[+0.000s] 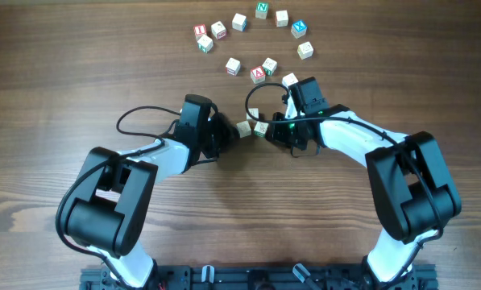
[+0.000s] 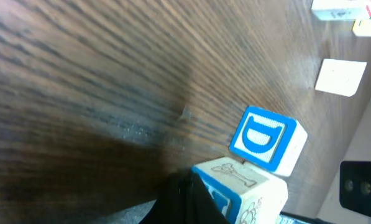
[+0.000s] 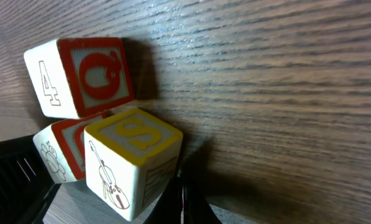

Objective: Form a circle

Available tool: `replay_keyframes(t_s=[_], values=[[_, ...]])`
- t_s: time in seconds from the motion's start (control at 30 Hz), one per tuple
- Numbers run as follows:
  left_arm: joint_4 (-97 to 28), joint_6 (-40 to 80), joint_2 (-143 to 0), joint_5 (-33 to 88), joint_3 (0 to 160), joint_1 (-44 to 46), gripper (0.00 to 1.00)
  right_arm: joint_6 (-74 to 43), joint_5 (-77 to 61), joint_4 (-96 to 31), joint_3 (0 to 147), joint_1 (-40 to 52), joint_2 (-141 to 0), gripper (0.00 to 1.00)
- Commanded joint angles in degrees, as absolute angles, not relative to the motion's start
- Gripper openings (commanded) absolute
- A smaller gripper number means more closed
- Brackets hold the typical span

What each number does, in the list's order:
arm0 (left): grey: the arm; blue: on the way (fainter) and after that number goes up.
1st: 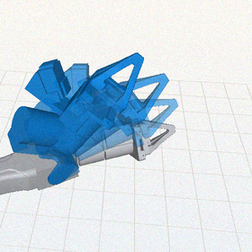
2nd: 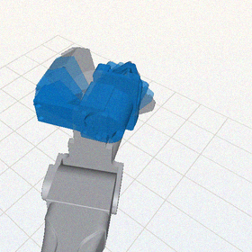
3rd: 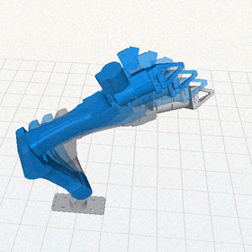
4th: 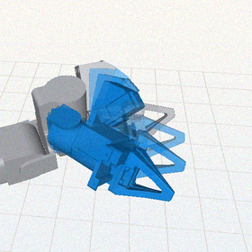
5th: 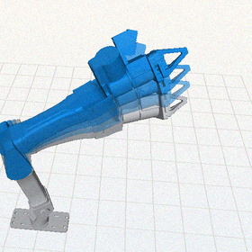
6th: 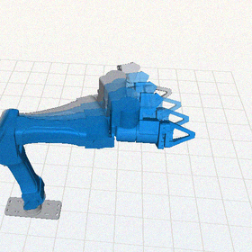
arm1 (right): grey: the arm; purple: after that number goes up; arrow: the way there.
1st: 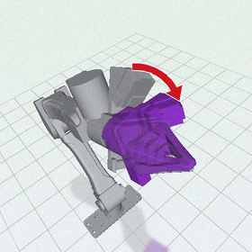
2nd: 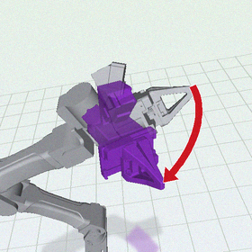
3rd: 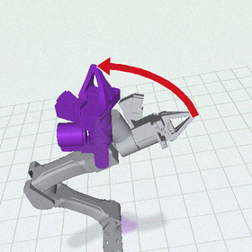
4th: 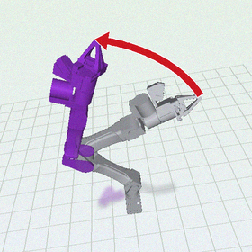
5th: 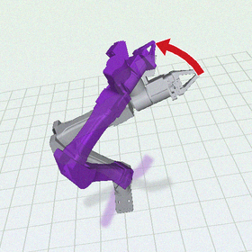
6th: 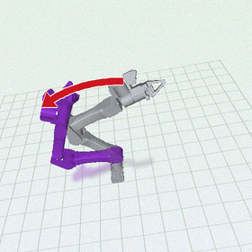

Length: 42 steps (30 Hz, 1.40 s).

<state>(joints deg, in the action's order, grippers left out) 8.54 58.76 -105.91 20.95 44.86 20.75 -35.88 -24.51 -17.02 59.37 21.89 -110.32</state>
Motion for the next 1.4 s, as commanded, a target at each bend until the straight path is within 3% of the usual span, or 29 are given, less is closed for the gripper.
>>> replay_keyframes(t_s=[0.0,0.7,0.93,1.23,1.37], values=[[5.96,57.65,-108.57,20.58,43.24,21.47,0.04,-35.07,-23.81,-17.56,58.48,22.72,-112.18,0.04],[6.52,58.96,-108.57,18.37,43.24,21.65,0.04,-32.97,-25.39,-16.49,58.48,22.72,-112.2,0.05],[6.66,58.96,-108.57,18.15,43.27,21.65,0.04,-34.48,-25.1,-21.78,58.48,22.83,-111.9,0.05],[3.53,57.74,-106.02,17.89,43.27,19.92,0.04,-36.88,-13.17,-26.2,58.48,32.6,-106.21,0.05],[-2.44,55.7,-103.53,13.23,43.27,17.74,0.04,-36.82,-12.82,-24.16,58.48,32.84,-106.21,0.05]])
